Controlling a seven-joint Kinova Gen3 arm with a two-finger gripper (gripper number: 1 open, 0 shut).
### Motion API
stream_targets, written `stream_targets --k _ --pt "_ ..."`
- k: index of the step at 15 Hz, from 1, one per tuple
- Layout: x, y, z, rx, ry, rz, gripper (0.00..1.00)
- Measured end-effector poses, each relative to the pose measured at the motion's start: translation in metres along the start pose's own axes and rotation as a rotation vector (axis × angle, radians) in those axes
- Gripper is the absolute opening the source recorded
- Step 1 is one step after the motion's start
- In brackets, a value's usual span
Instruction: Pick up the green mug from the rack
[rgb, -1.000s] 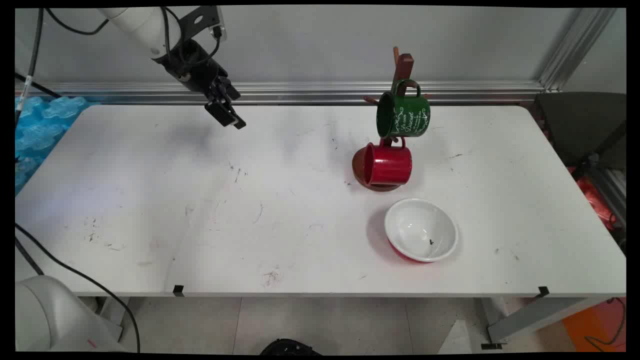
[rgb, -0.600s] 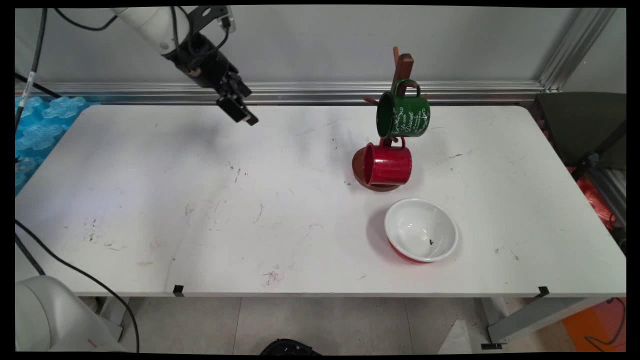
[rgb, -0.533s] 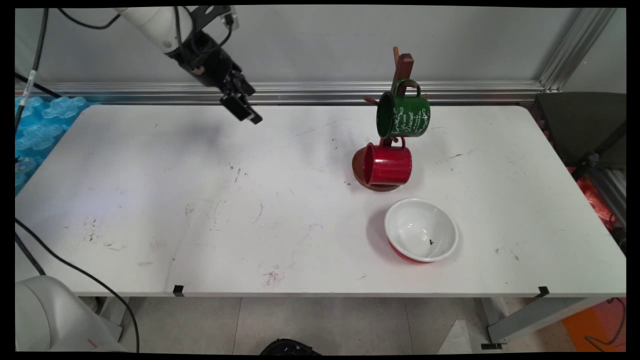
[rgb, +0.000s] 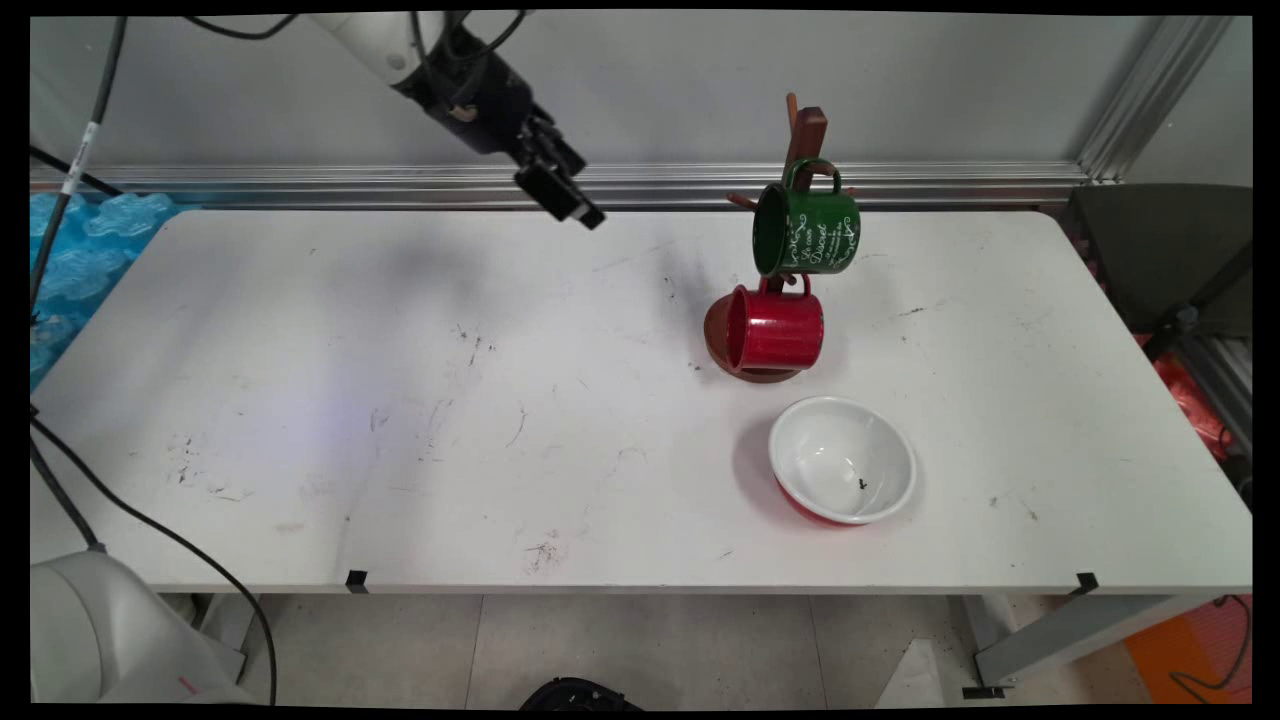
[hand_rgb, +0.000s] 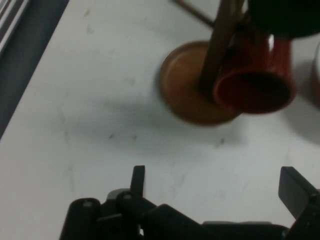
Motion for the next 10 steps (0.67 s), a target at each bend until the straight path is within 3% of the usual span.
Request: stream_targets --k 4,10 --pt "0.017 0.019 0.012 -0.044 0.074 -0.029 1.00" --pt "0.028 0.045 0.033 -0.102 0.144 -0.072 1.00"
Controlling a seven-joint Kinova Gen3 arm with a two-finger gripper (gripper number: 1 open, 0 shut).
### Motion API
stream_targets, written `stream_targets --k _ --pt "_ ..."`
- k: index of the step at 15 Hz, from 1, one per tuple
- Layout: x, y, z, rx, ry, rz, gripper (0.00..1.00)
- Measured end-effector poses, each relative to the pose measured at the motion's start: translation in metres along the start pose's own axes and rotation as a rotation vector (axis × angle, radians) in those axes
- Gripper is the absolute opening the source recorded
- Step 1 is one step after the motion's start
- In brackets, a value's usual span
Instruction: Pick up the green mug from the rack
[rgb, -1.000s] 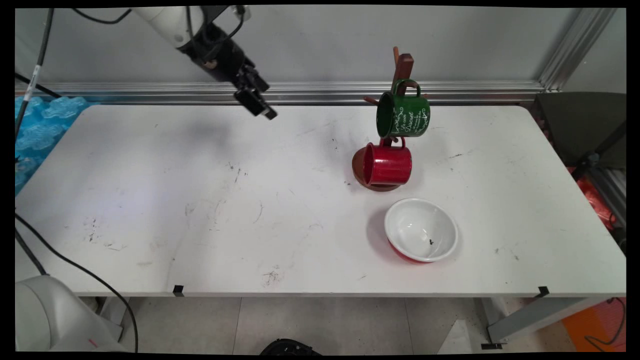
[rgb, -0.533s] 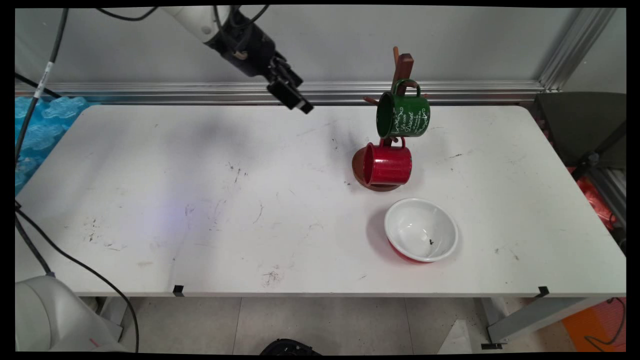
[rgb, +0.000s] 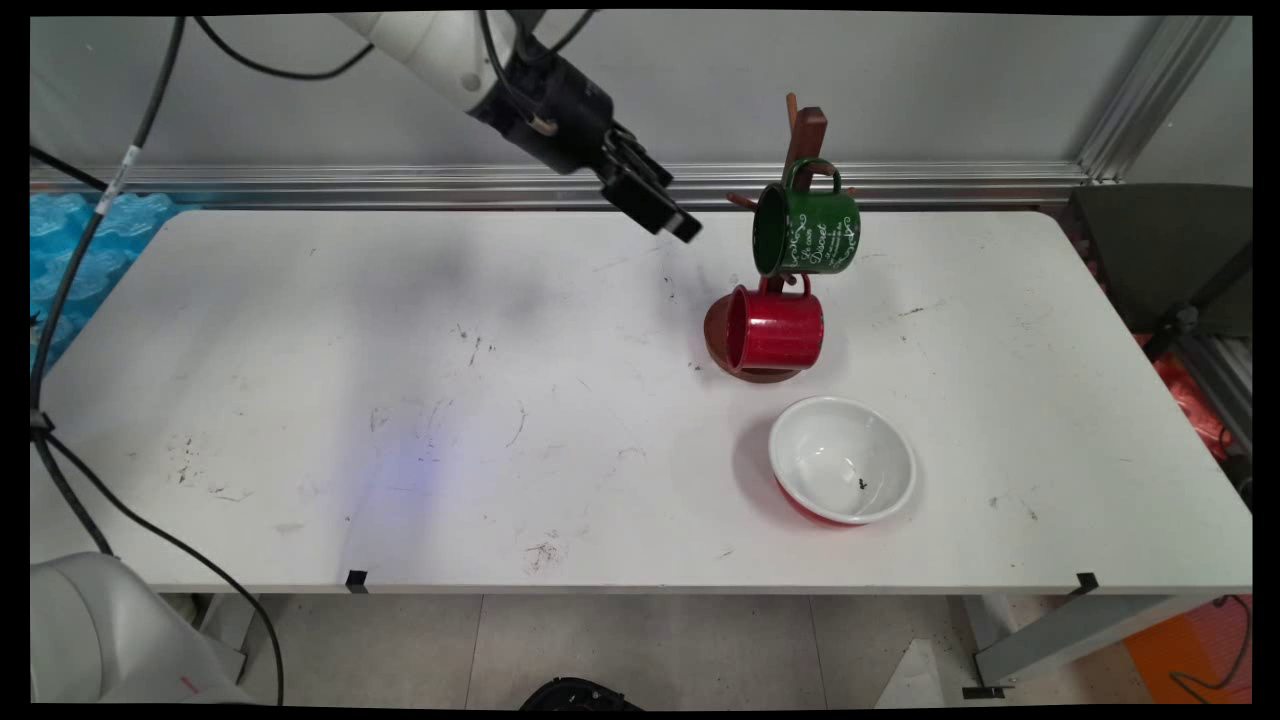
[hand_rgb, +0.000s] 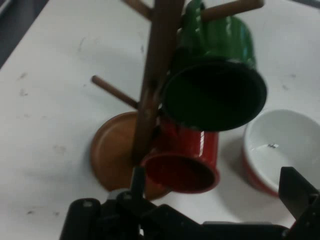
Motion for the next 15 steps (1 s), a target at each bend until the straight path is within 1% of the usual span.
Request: stream_targets --k 5,10,15 --pt "-0.001 0.013 0.022 -0.034 0.051 -0.027 1.00" --pt "-0.001 0.022 0.039 -0.057 0.092 -0.047 1.00" --pt "-0.002 0.028 0.052 -0.064 0.125 -0.063 1.00"
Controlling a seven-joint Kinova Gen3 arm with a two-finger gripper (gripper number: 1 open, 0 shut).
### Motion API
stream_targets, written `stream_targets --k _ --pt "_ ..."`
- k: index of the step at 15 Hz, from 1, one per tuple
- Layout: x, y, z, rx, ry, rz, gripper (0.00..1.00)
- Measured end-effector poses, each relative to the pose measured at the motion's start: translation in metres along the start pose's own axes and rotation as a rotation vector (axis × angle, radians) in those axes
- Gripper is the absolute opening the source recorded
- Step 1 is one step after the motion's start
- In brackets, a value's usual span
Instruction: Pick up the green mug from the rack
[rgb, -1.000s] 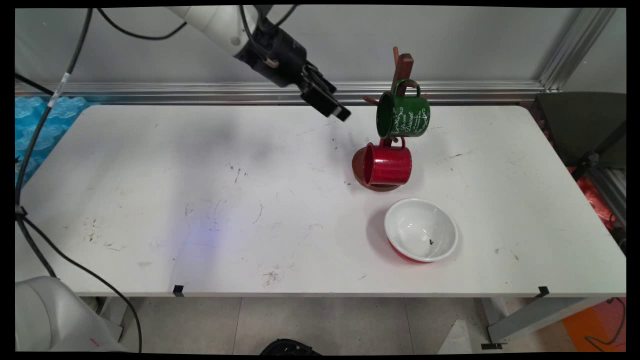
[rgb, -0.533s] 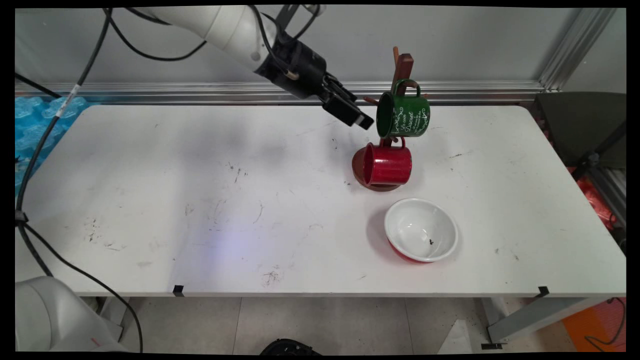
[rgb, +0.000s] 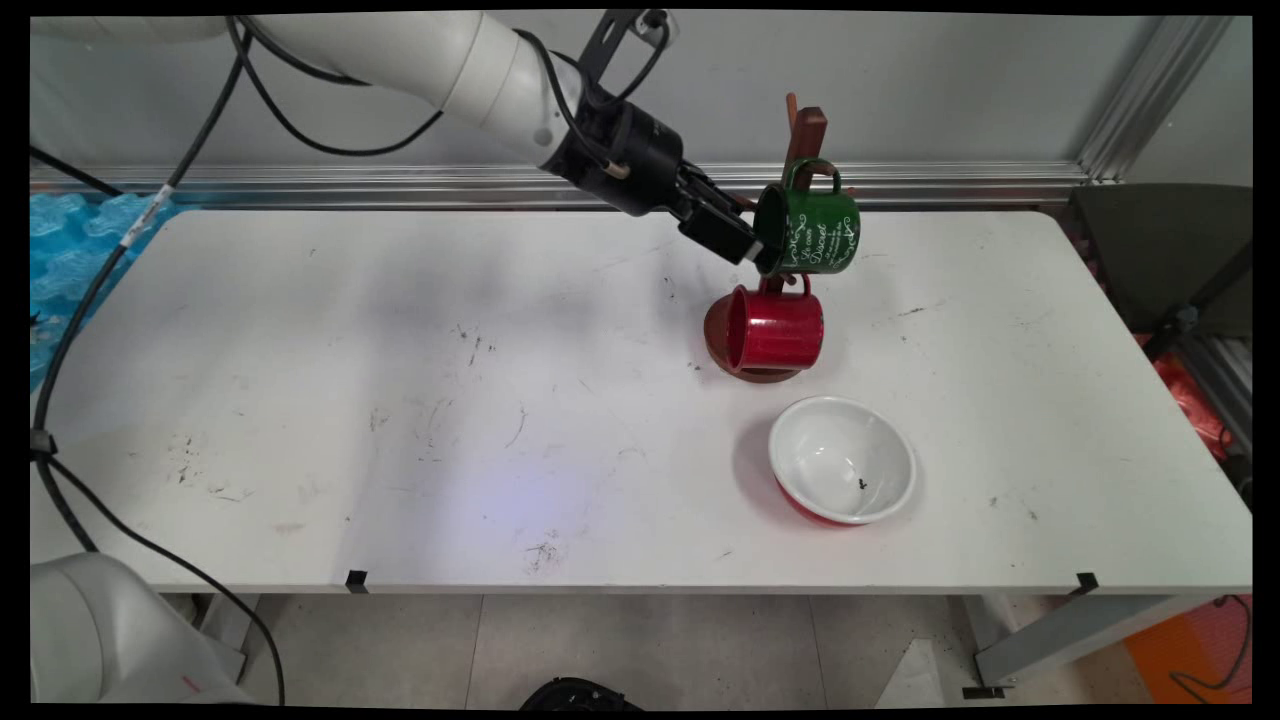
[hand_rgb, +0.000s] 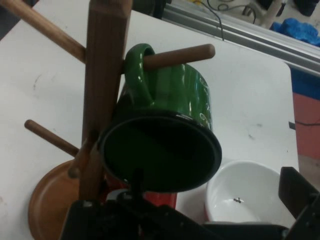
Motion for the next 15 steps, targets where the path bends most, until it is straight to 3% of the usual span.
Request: stream_targets --k 15 --pt "-0.013 -0.002 0.030 0.033 0.065 -0.060 1.00"
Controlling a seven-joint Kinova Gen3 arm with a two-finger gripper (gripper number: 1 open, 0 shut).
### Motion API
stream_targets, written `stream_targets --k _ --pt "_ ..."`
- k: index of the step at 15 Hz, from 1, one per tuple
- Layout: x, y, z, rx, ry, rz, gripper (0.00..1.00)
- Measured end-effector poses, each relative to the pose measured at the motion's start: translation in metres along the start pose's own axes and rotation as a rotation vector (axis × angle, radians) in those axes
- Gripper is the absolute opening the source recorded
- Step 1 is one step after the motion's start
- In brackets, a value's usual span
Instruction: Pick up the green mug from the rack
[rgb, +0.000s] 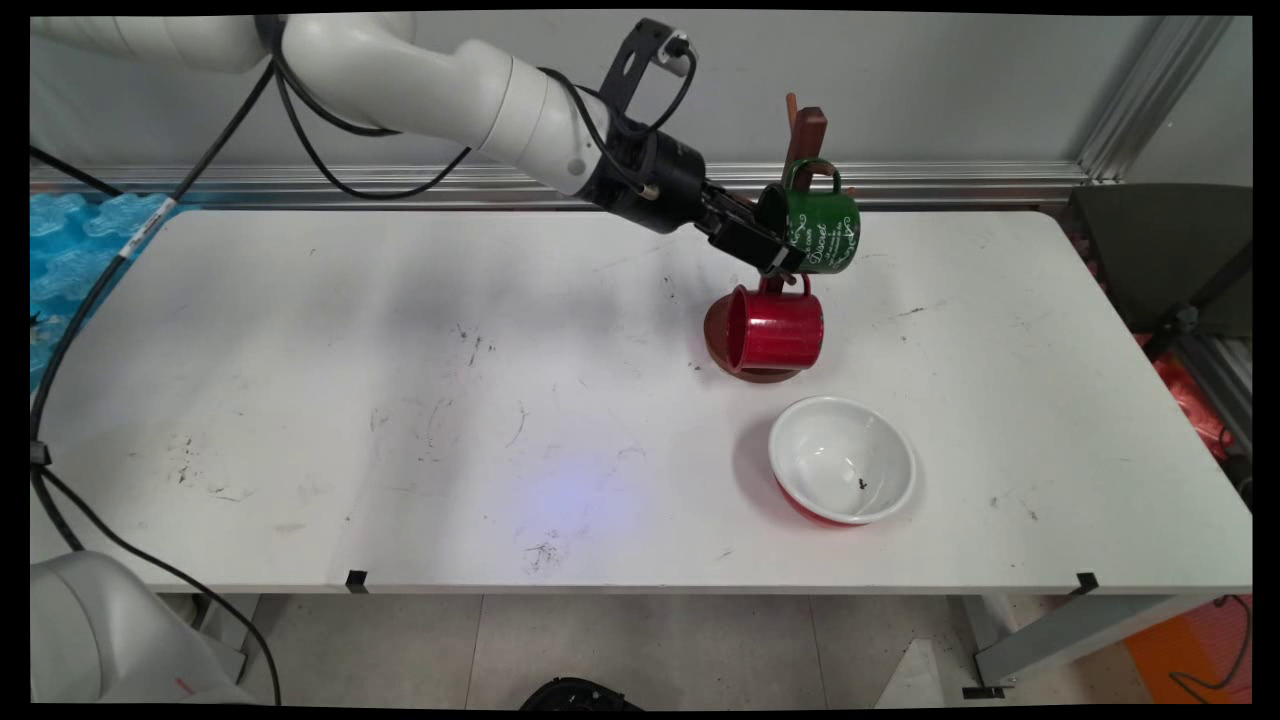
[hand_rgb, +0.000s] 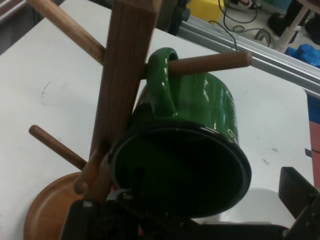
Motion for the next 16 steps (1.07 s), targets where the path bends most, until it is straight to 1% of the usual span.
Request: stream_targets --k 10,11,16 --pt "-0.001 0.004 0.010 -0.002 0.022 -0.024 1.00" --pt "-0.001 0.004 0.010 -0.002 0.023 -0.026 0.00" --pt "-0.003 0.004 0.012 -0.006 0.022 -0.031 0.00"
